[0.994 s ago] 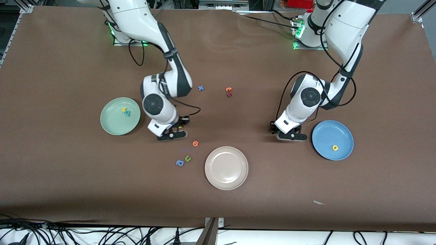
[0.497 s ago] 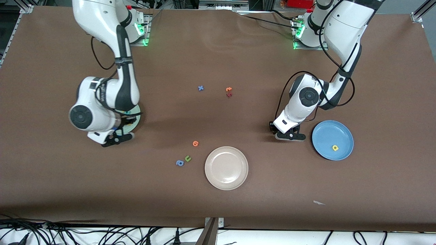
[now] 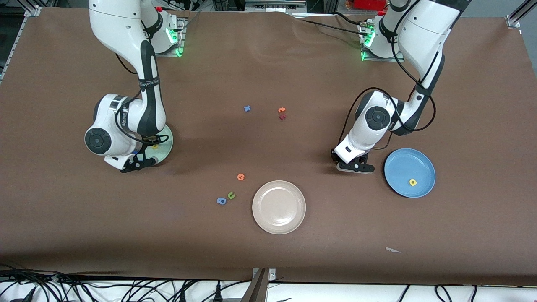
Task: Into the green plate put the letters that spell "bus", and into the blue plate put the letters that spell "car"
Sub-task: 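Carry the yellow n to the green plate and open the right gripper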
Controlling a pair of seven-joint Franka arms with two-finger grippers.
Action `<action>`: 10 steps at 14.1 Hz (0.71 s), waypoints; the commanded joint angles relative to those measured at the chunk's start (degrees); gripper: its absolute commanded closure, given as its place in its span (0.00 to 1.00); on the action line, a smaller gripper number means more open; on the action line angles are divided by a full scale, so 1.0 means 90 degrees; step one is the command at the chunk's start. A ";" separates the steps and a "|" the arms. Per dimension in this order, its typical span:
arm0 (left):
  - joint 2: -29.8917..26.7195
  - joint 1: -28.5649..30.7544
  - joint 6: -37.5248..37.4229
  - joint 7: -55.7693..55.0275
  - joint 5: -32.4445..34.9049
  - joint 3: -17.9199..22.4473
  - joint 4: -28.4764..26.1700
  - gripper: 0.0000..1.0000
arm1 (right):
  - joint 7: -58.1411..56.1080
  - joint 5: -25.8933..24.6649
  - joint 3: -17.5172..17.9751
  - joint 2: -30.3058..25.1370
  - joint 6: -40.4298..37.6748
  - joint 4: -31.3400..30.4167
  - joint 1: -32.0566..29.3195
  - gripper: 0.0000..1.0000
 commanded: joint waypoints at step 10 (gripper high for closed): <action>-0.0080 -0.0265 -0.0367 0.0091 0.0157 0.0210 -0.0026 0.81 | 0.2171 -0.0214 -0.2552 -0.0129 -0.3143 0.2960 0.1317 0.00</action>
